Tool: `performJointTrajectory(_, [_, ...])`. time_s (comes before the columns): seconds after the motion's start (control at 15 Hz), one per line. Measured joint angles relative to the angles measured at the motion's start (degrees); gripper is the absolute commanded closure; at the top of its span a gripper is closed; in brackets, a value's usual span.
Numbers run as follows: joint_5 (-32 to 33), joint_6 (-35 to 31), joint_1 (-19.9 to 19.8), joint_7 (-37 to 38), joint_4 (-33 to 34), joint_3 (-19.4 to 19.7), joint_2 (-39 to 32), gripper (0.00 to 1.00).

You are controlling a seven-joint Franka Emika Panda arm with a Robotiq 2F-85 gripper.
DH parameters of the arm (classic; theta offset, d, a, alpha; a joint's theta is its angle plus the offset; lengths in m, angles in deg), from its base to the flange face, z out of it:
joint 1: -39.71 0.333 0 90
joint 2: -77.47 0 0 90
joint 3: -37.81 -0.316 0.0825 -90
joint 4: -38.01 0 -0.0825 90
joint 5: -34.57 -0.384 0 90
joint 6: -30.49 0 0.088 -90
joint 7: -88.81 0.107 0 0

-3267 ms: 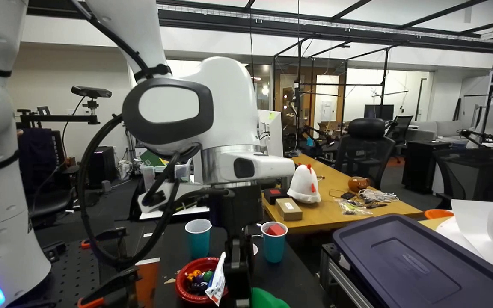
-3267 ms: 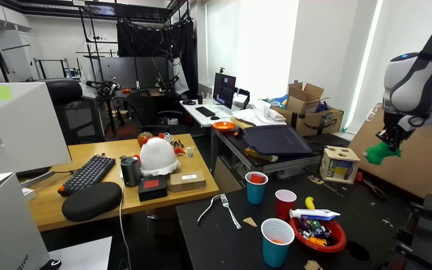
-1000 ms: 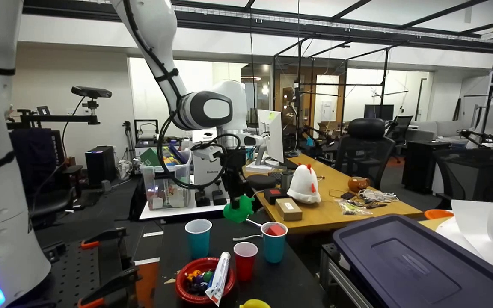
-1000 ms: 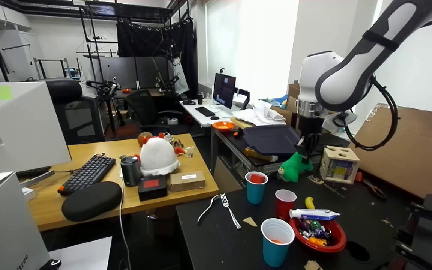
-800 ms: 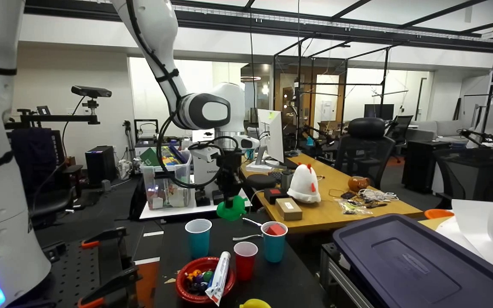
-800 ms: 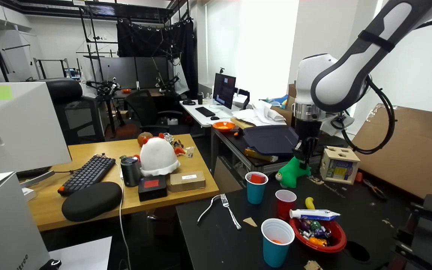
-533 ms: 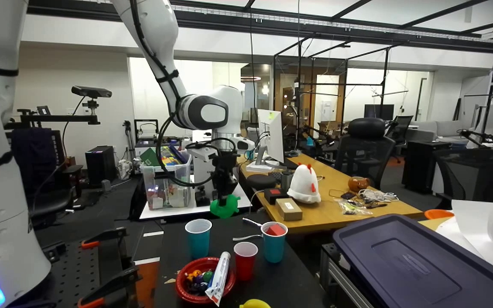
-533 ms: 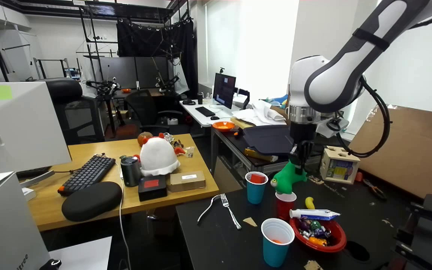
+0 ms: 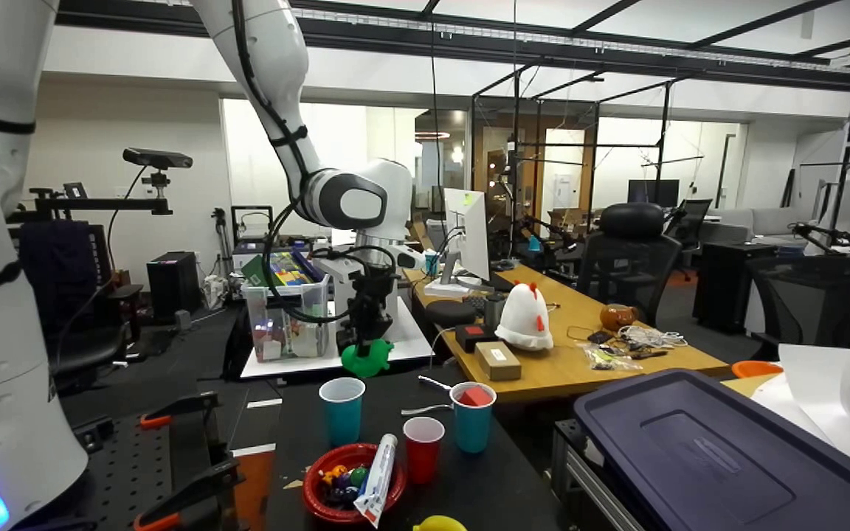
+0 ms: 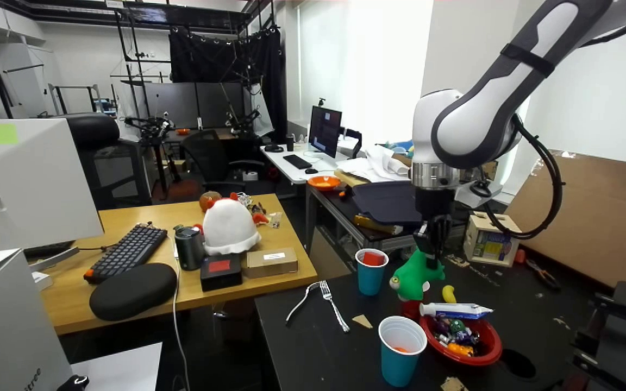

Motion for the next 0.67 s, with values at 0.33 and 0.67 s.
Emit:
performJointTrajectory(0.33, [-0.5, 1.1, 0.0, 0.0, 0.4, -0.9, -1.1, 0.98])
performJointTrajectory(0.67, [-1.9, 2.5, 0.0, 0.0, 2.3, -2.5, -3.5, 0.98])
